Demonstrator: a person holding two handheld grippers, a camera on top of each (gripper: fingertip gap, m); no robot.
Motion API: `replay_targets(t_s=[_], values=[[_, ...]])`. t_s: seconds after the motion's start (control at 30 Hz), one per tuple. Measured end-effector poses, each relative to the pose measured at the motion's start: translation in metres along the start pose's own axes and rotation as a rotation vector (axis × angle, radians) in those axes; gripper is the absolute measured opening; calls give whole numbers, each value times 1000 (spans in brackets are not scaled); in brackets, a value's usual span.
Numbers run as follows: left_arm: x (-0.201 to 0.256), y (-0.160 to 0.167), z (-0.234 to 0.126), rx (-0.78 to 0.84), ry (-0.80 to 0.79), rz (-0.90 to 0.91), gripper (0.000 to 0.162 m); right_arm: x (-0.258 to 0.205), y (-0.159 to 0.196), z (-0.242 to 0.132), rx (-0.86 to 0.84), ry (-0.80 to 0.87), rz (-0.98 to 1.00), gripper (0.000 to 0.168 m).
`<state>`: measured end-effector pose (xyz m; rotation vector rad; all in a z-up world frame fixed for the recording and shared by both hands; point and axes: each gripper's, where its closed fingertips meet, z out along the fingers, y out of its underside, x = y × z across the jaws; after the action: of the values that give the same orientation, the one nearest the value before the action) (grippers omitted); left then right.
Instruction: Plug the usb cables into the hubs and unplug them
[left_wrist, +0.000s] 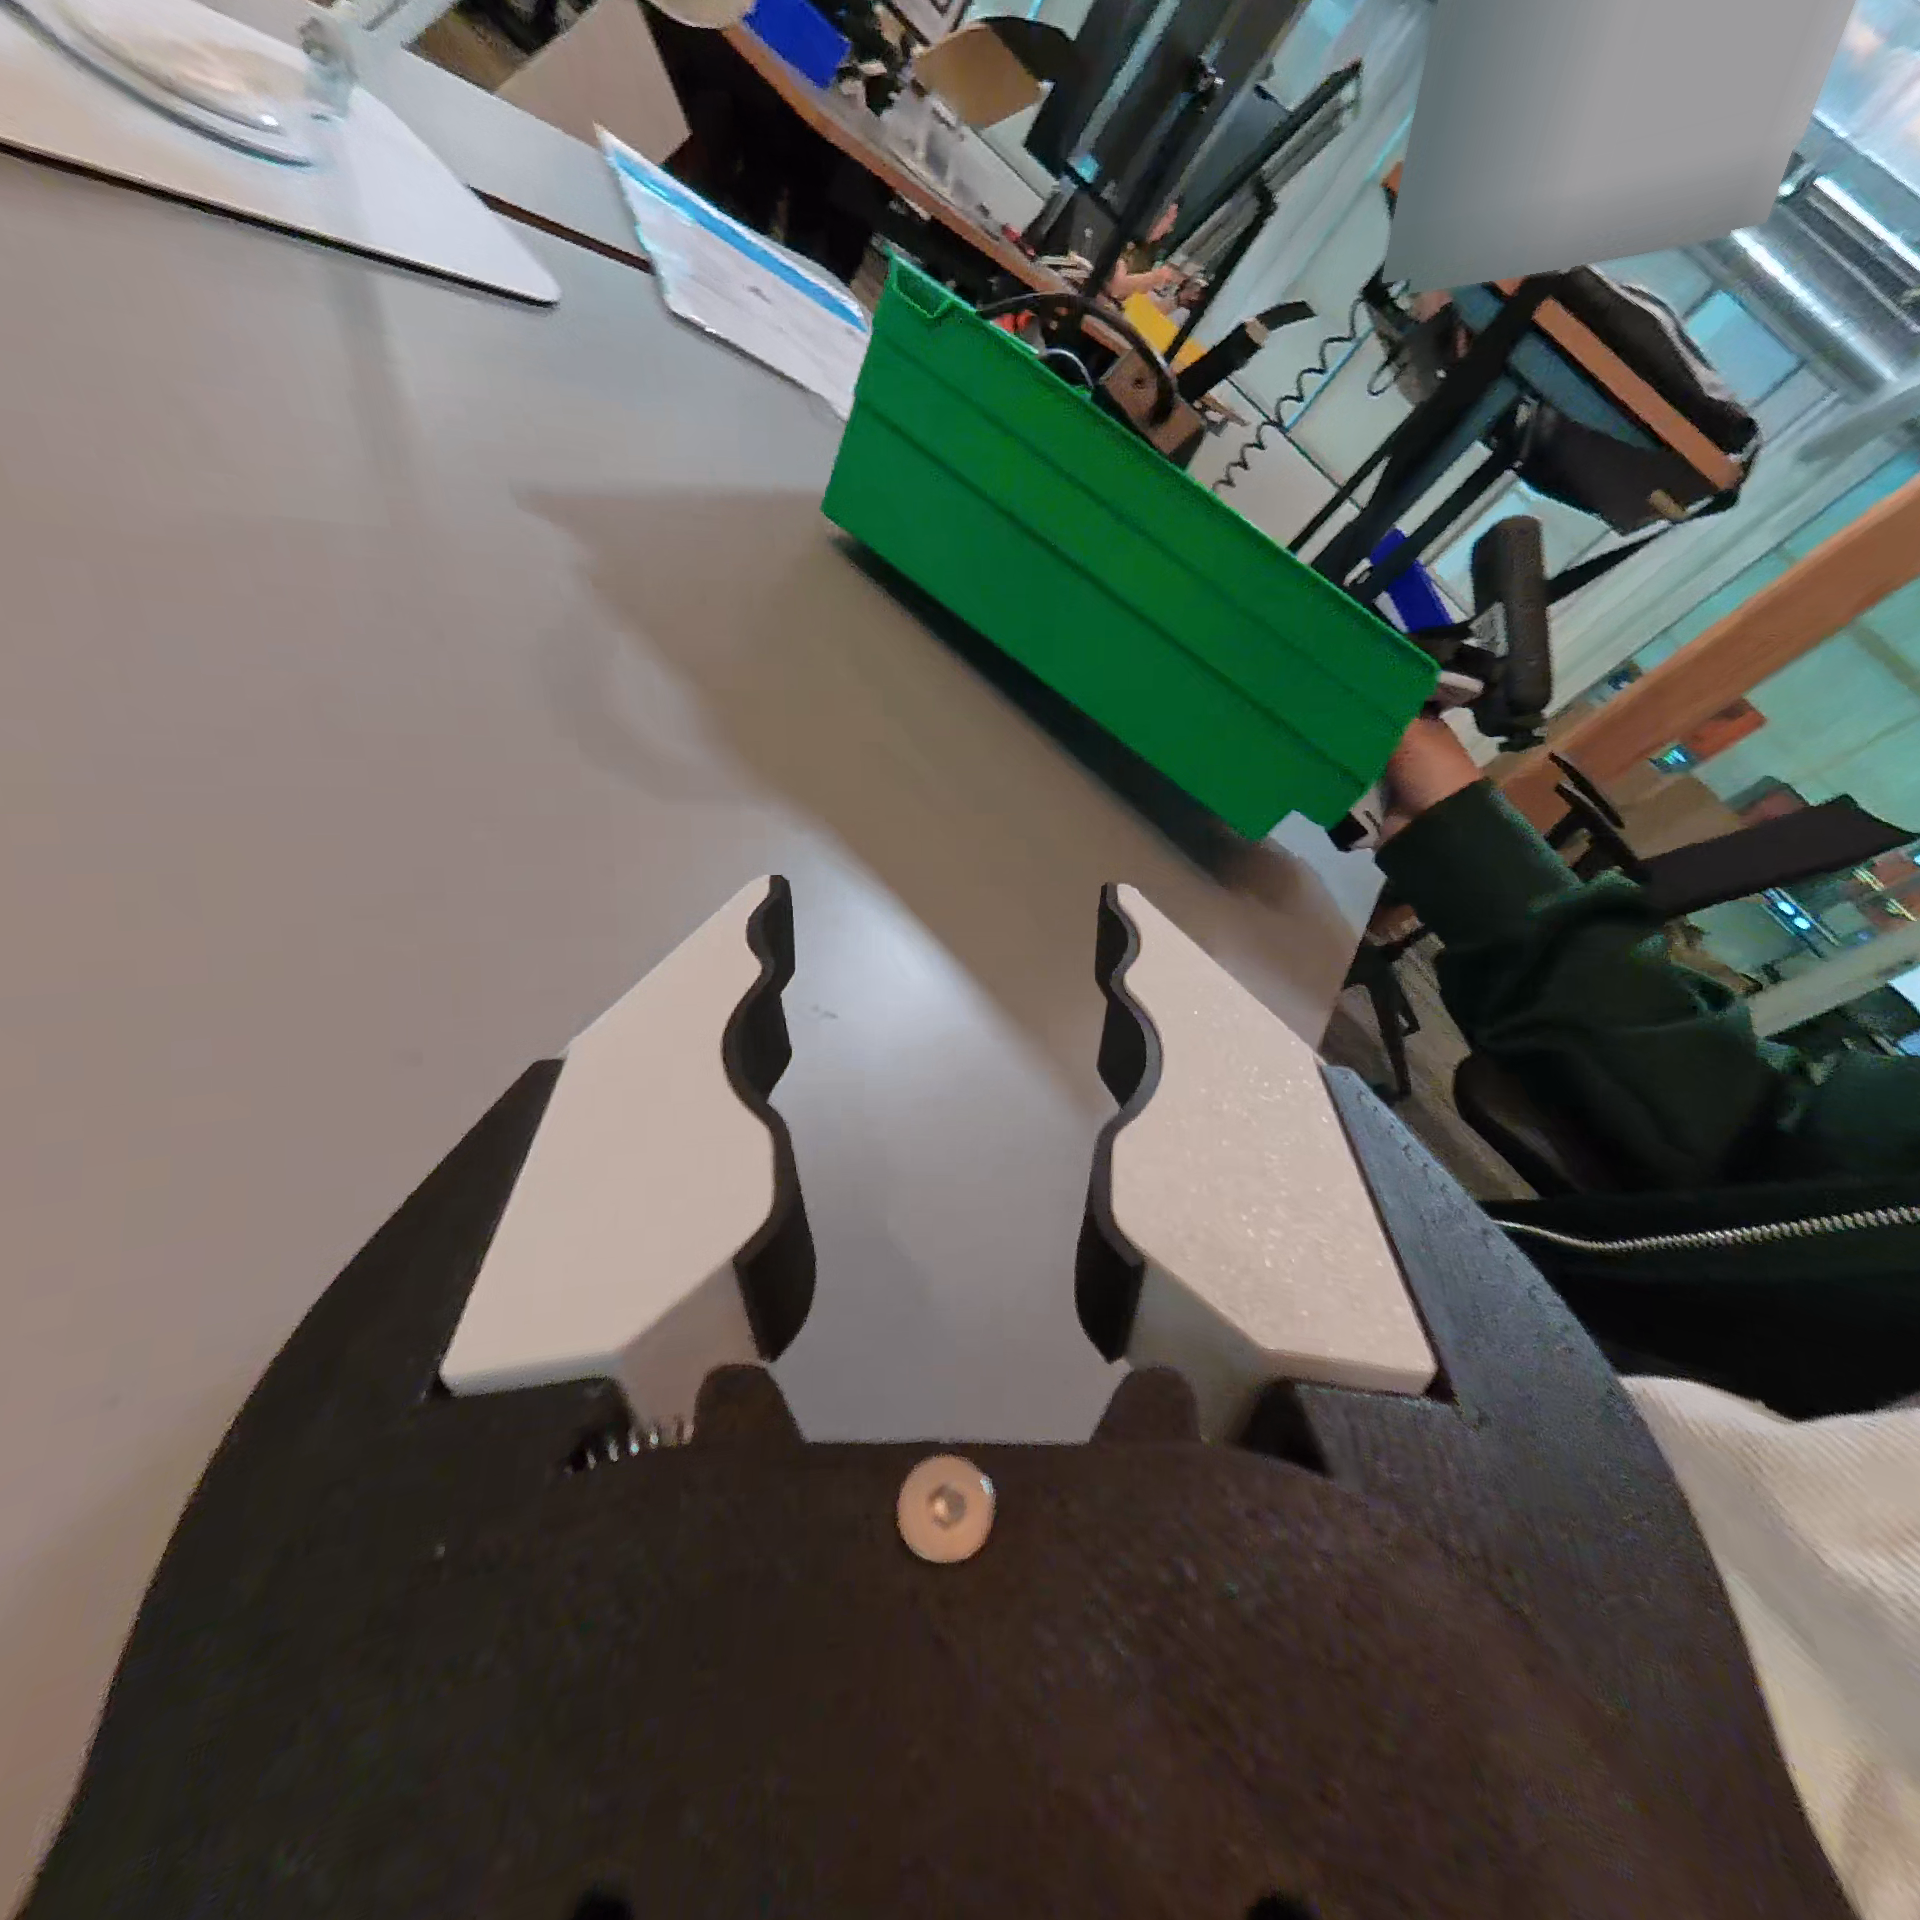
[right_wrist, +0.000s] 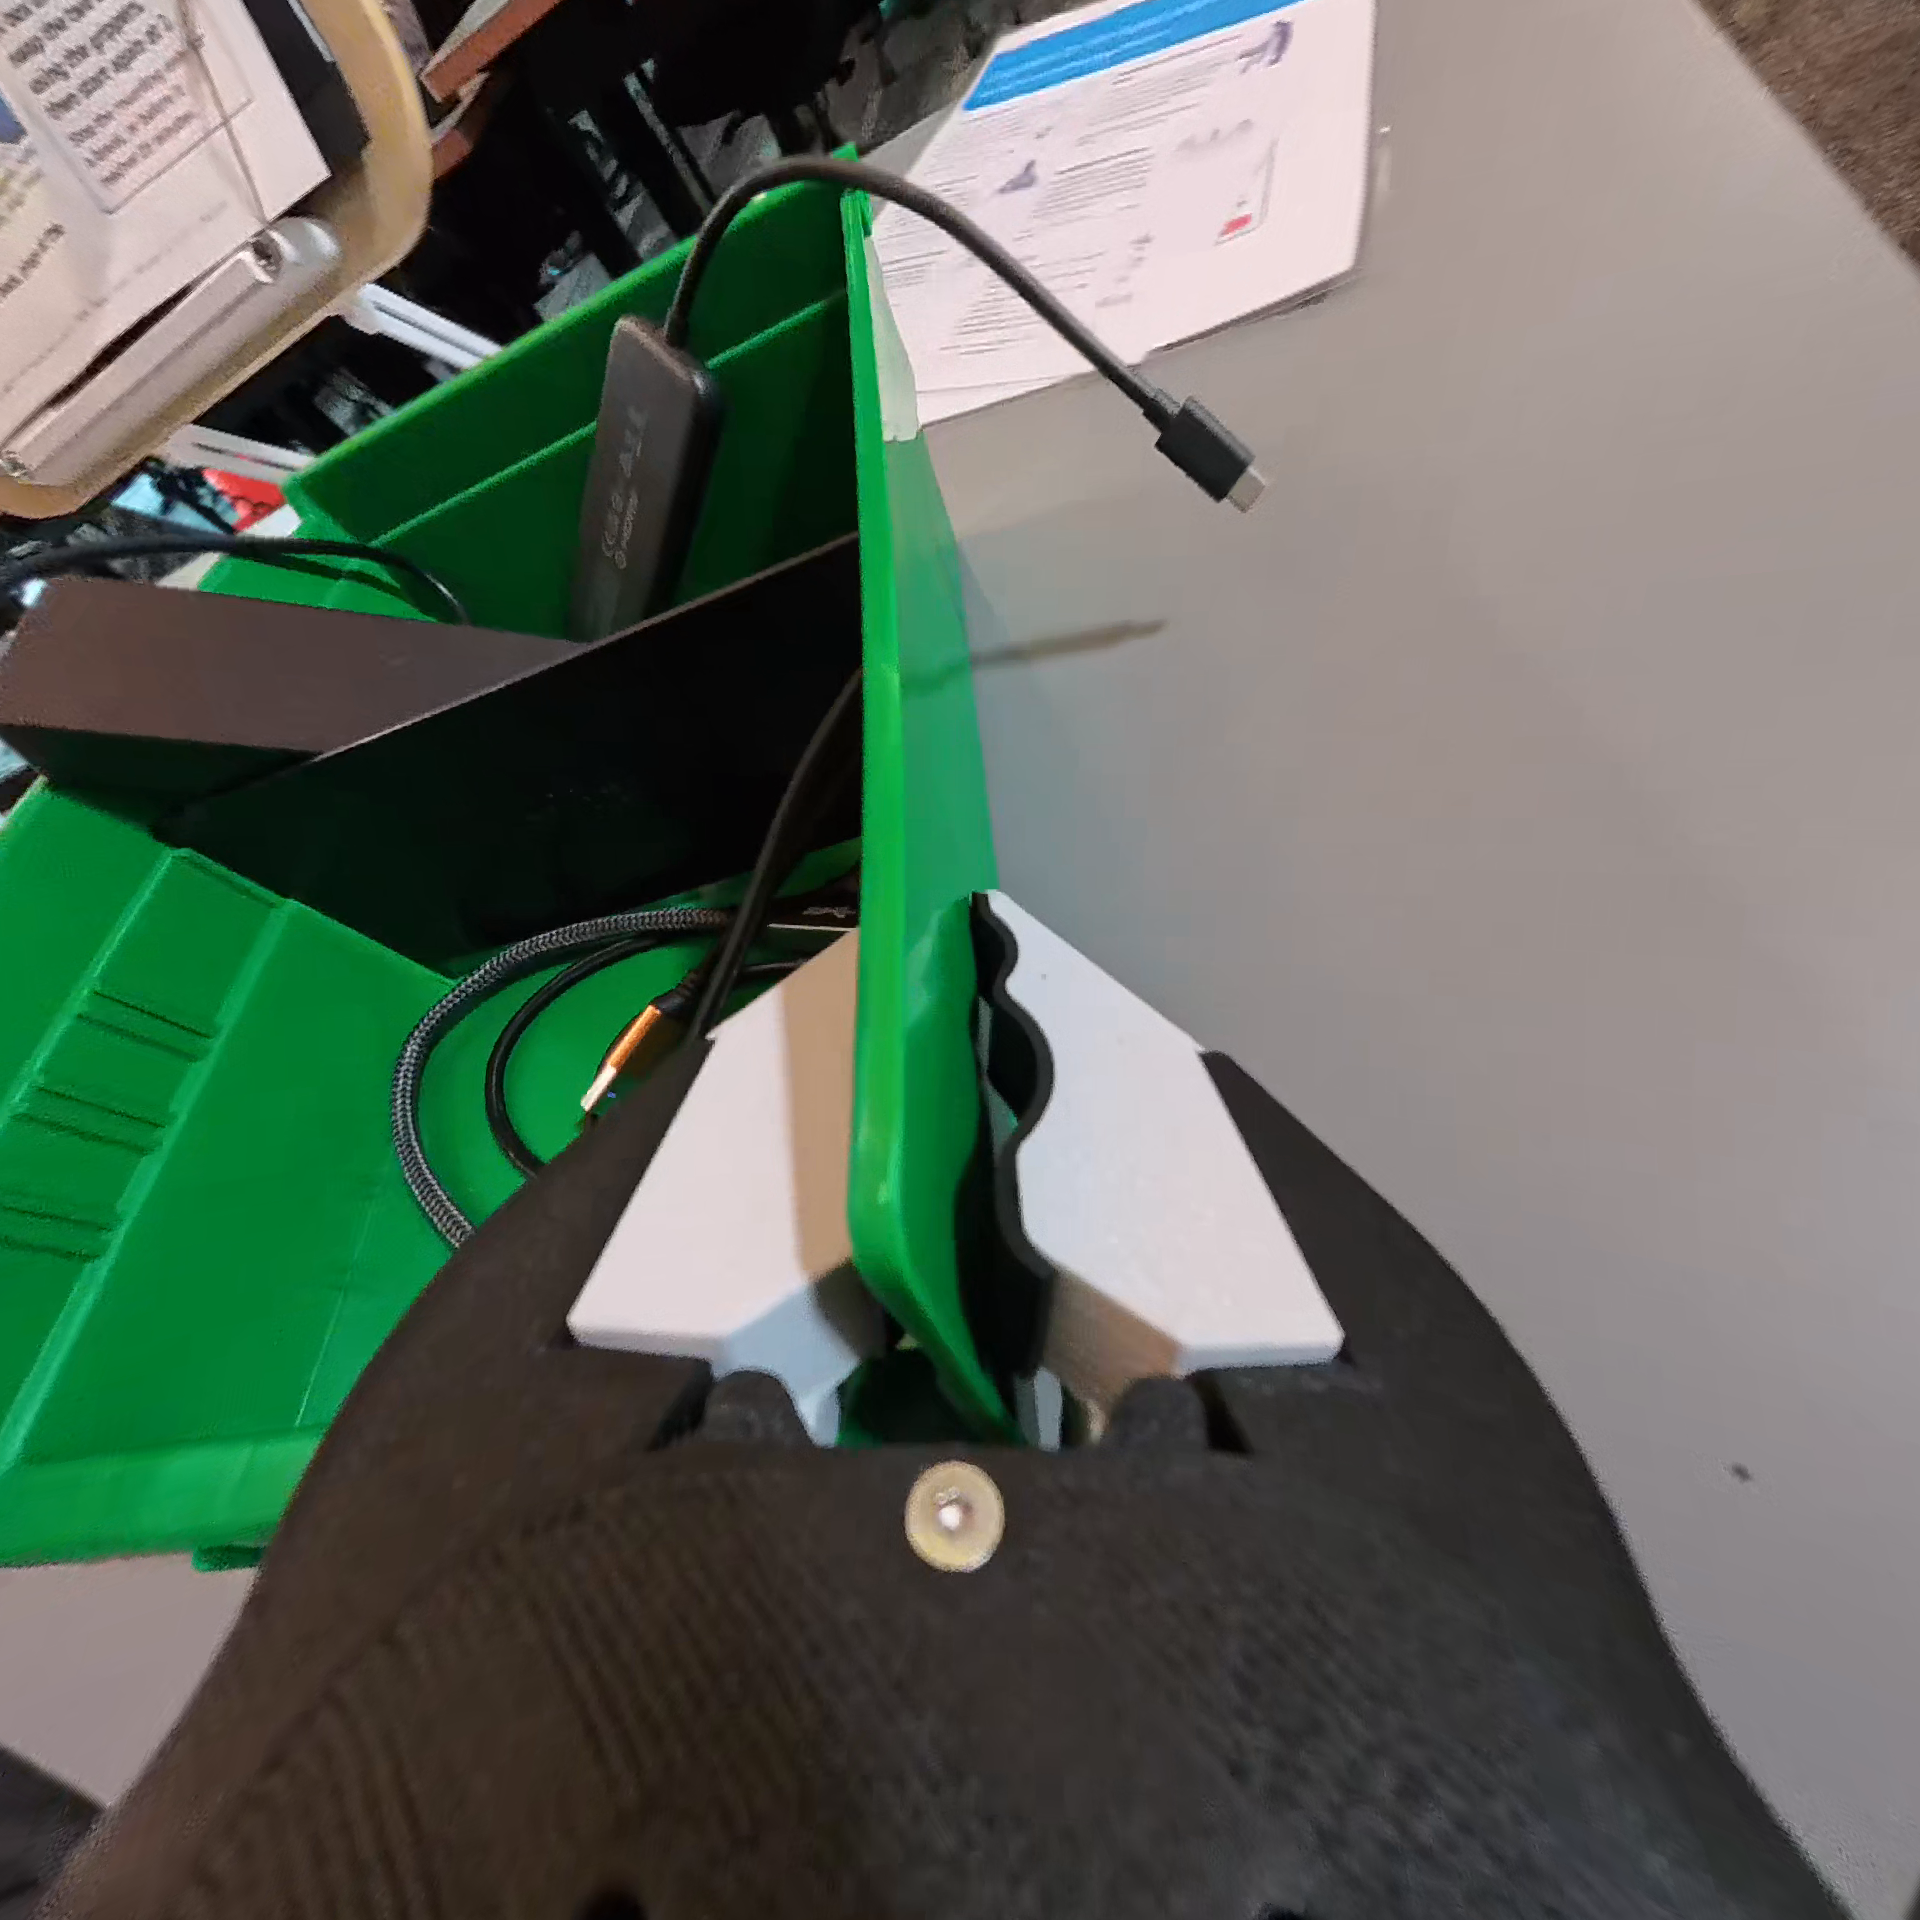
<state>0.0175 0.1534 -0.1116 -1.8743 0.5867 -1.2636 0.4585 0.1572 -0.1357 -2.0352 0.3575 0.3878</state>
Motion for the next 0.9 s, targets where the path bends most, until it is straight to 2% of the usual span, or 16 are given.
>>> replay_targets(t_s=[0.03,0.13,0.2,0.3,0.37,0.43,0.5,0.53,0.6,0.73,0.77,0.83,0.9], values=[[-4,-1,-1,7,-20,3,56,-6,0,1,-3,-11,-7,4],[-18,-17,-12,72,-136,73,53,-23,1,6,-15,-47,-31,4],[-36,-41,-32,184,-311,163,56,-34,3,9,-19,-76,-45,4],[-61,-84,-87,427,-624,319,64,-49,5,13,-31,-119,-55,4],[-62,-106,-126,568,-761,418,65,-58,6,18,-38,-145,-62,4],[-66,-118,-160,664,-883,489,37,-68,6,25,-43,-169,-76,4],[-80,-118,-179,645,-961,530,32,-78,7,33,-51,-196,-91,4],[-93,-115,-185,602,-1007,518,37,-84,8,38,-57,-212,-96,4],[-115,-107,-193,543,-1068,466,66,-96,13,46,-75,-242,-101,4],[-155,-91,-191,393,-1143,420,86,-122,23,55,-95,-274,-172,4],[-163,-87,-187,352,-1148,415,86,-128,25,56,-99,-276,-199,4],[-171,-85,-179,290,-1133,396,74,-140,31,57,-110,-281,-238,4],[-176,-84,-177,267,-1120,373,37,-153,35,60,-115,-307,-243,4]])
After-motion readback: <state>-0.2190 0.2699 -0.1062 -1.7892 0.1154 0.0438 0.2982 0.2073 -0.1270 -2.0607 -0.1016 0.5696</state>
